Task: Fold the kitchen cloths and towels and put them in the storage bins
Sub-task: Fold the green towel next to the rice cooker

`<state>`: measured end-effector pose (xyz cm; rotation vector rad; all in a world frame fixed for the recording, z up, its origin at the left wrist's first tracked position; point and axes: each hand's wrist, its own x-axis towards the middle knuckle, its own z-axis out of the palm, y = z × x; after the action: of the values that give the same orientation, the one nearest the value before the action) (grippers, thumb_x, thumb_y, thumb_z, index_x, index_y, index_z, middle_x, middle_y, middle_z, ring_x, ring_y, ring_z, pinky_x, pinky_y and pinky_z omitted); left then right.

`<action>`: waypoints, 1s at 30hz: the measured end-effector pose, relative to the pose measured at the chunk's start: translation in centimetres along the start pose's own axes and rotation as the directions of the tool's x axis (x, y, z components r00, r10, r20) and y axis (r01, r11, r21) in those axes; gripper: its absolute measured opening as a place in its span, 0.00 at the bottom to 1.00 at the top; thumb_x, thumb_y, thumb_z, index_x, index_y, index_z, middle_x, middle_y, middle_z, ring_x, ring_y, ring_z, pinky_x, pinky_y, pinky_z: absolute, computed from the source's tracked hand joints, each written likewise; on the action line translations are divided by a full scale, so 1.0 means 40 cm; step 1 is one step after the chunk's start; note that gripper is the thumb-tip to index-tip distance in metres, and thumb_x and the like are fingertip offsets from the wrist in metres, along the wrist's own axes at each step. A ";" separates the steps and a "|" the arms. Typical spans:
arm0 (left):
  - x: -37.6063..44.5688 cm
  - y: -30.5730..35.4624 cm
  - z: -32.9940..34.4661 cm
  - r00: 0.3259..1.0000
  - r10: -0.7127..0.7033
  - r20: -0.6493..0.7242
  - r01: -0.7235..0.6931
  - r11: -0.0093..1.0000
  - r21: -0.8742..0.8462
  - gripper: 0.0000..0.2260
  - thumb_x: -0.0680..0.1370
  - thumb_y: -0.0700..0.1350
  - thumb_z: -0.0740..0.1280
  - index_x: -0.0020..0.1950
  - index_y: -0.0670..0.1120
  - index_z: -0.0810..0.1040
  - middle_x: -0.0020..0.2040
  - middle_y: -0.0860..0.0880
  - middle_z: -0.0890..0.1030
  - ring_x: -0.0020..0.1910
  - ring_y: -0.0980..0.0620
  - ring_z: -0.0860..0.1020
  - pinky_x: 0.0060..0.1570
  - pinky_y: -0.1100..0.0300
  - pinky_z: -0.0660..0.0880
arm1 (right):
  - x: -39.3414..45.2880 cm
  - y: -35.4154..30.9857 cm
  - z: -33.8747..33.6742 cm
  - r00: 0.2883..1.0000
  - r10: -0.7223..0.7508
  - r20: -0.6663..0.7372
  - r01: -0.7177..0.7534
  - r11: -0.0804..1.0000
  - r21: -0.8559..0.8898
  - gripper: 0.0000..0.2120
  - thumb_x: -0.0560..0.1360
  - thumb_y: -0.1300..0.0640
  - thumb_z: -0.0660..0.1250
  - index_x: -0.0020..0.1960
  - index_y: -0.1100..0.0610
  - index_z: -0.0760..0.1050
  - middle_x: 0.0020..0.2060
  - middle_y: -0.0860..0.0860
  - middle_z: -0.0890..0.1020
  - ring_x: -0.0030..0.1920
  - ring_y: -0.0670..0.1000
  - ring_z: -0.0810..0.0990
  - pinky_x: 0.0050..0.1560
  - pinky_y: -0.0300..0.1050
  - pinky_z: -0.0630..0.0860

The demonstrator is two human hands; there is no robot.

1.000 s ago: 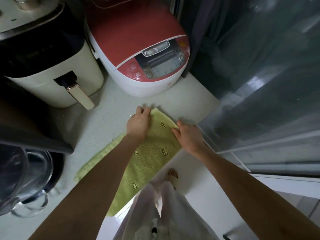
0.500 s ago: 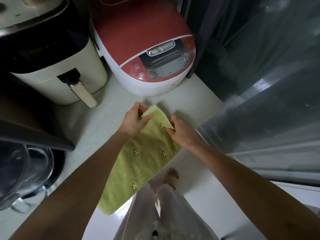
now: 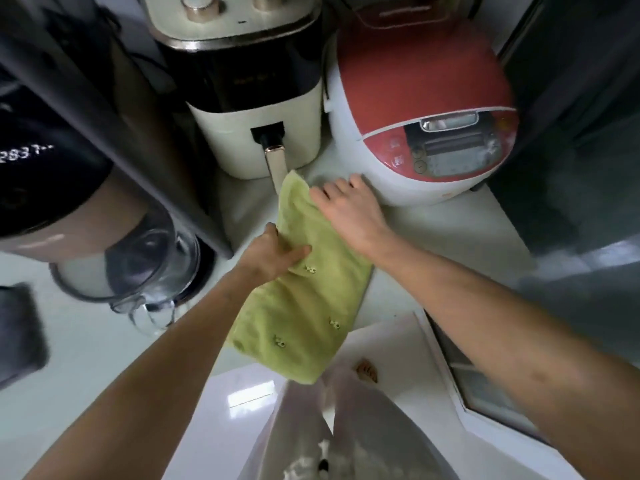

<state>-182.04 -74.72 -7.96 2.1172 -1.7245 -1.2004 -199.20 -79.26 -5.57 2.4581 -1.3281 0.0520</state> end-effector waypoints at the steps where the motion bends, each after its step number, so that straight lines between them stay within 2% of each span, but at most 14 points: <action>1: -0.009 -0.014 -0.009 0.999 -0.040 0.026 0.040 0.999 0.022 0.34 0.69 0.62 0.71 0.65 0.43 0.65 0.56 0.49 0.75 0.59 0.45 0.75 0.54 0.54 0.74 | 0.026 0.001 -0.001 1.000 -0.002 0.010 0.003 1.000 -0.028 0.12 0.67 0.61 0.60 0.47 0.57 0.78 0.34 0.52 0.80 0.37 0.54 0.79 0.44 0.49 0.63; 4: -0.041 -0.058 -0.017 0.992 -0.121 0.017 0.119 0.987 0.106 0.32 0.68 0.63 0.72 0.63 0.47 0.66 0.56 0.50 0.76 0.55 0.45 0.76 0.55 0.51 0.75 | 0.048 -0.025 0.002 0.999 -0.032 -0.026 0.032 0.999 -0.002 0.12 0.69 0.62 0.59 0.51 0.59 0.76 0.48 0.58 0.81 0.50 0.57 0.80 0.49 0.50 0.74; 6: -0.067 -0.078 -0.009 0.989 -0.151 -0.007 0.149 0.964 0.220 0.26 0.71 0.60 0.69 0.59 0.45 0.68 0.55 0.46 0.78 0.53 0.44 0.76 0.51 0.53 0.74 | 0.003 -0.064 0.012 0.991 -0.121 -0.056 0.127 0.984 0.126 0.13 0.69 0.62 0.57 0.51 0.59 0.76 0.47 0.57 0.81 0.46 0.57 0.81 0.47 0.48 0.77; 8: -0.097 -0.093 0.004 0.979 -0.195 -0.051 0.201 0.932 0.302 0.23 0.75 0.60 0.65 0.59 0.43 0.68 0.55 0.43 0.77 0.54 0.43 0.76 0.47 0.55 0.71 | -0.060 -0.094 0.032 0.989 -0.148 -0.031 0.151 0.964 0.221 0.13 0.69 0.61 0.61 0.52 0.59 0.77 0.48 0.56 0.81 0.46 0.57 0.80 0.46 0.47 0.77; 10: -0.133 -0.105 0.029 0.970 -0.222 -0.101 0.242 0.922 0.304 0.21 0.77 0.59 0.61 0.59 0.43 0.68 0.55 0.42 0.77 0.53 0.41 0.76 0.45 0.55 0.69 | -0.113 -0.108 0.060 0.972 -0.137 0.192 0.064 0.937 0.345 0.18 0.74 0.55 0.64 0.62 0.58 0.72 0.62 0.58 0.75 0.60 0.58 0.75 0.59 0.52 0.71; 12: -0.180 -0.110 0.060 0.965 -0.224 -0.138 0.248 0.950 0.189 0.19 0.79 0.56 0.61 0.60 0.43 0.65 0.51 0.43 0.77 0.50 0.40 0.76 0.46 0.52 0.71 | -0.145 -0.101 0.086 0.889 -0.154 0.432 -0.062 0.892 0.447 0.27 0.79 0.47 0.58 0.75 0.55 0.58 0.76 0.56 0.57 0.75 0.56 0.57 0.73 0.54 0.56; 13: -0.207 -0.112 0.076 0.961 -0.217 -0.170 0.236 0.966 0.105 0.17 0.79 0.54 0.61 0.61 0.44 0.63 0.48 0.44 0.76 0.48 0.40 0.76 0.45 0.52 0.71 | -0.148 -0.096 0.097 0.864 -0.171 0.474 -0.076 0.886 0.458 0.29 0.80 0.45 0.54 0.77 0.54 0.51 0.77 0.54 0.50 0.77 0.54 0.49 0.75 0.54 0.49; 15: -0.260 -0.112 0.103 0.945 -0.190 -0.267 0.188 0.982 -0.031 0.14 0.79 0.47 0.62 0.59 0.44 0.61 0.46 0.43 0.76 0.45 0.40 0.76 0.42 0.52 0.70 | -0.146 -0.096 0.103 0.857 -0.197 0.476 -0.052 0.887 0.459 0.29 0.81 0.45 0.50 0.78 0.54 0.47 0.77 0.54 0.45 0.77 0.54 0.43 0.76 0.53 0.43; 17: -0.303 -0.110 0.124 0.923 -0.197 -0.331 0.175 0.980 -0.097 0.10 0.79 0.42 0.60 0.58 0.43 0.62 0.46 0.40 0.76 0.44 0.39 0.76 0.42 0.50 0.72 | -0.151 -0.108 0.074 0.886 -0.195 0.421 -0.033 0.878 0.477 0.27 0.80 0.47 0.54 0.76 0.56 0.54 0.77 0.57 0.52 0.76 0.56 0.50 0.76 0.54 0.48; 19: -0.323 -0.112 0.144 0.910 -0.243 -0.338 0.196 0.967 -0.165 0.09 0.80 0.41 0.59 0.59 0.42 0.65 0.48 0.38 0.77 0.46 0.38 0.76 0.43 0.50 0.73 | -0.176 -0.129 0.033 0.928 -0.226 0.296 0.048 0.861 0.507 0.22 0.80 0.49 0.57 0.70 0.58 0.64 0.72 0.57 0.64 0.72 0.57 0.62 0.71 0.53 0.57; 23: -0.331 -0.118 0.175 0.887 -0.386 -0.255 0.268 0.878 -0.397 0.14 0.79 0.48 0.64 0.59 0.41 0.71 0.51 0.39 0.80 0.48 0.40 0.78 0.41 0.54 0.73 | -0.290 -0.170 -0.040 0.933 -0.340 0.122 0.215 0.794 0.568 0.21 0.77 0.45 0.54 0.60 0.58 0.73 0.59 0.53 0.76 0.59 0.56 0.75 0.59 0.49 0.69; 27: -0.377 -0.112 0.217 0.890 -0.434 -0.139 0.268 0.745 -0.611 0.15 0.79 0.51 0.64 0.57 0.40 0.70 0.48 0.42 0.77 0.38 0.48 0.75 0.25 0.61 0.71 | -0.413 -0.178 -0.059 0.909 -0.394 0.138 0.263 0.797 0.544 0.26 0.73 0.36 0.55 0.60 0.55 0.73 0.58 0.51 0.76 0.56 0.54 0.75 0.59 0.46 0.65; 28: -0.389 -0.112 0.231 0.893 -0.430 -0.132 0.260 0.733 -0.628 0.15 0.80 0.50 0.63 0.57 0.40 0.70 0.48 0.41 0.77 0.38 0.49 0.74 0.26 0.62 0.72 | -0.443 -0.182 -0.065 0.905 -0.396 0.157 0.265 0.811 0.521 0.29 0.72 0.34 0.56 0.62 0.54 0.71 0.60 0.50 0.75 0.58 0.53 0.74 0.60 0.47 0.65; 30: -0.411 -0.113 0.255 0.900 -0.411 -0.145 0.245 0.752 -0.612 0.15 0.81 0.50 0.61 0.59 0.39 0.70 0.50 0.41 0.77 0.42 0.48 0.73 0.36 0.59 0.72 | -0.506 -0.200 -0.075 0.913 -0.371 0.169 0.257 0.845 0.469 0.34 0.70 0.31 0.57 0.66 0.55 0.69 0.63 0.51 0.73 0.62 0.54 0.71 0.65 0.49 0.62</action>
<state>-185.60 -55.22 -9.52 2.0950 -0.7317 -1.2353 -203.61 -58.01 -8.93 3.1382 -1.0673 -0.0552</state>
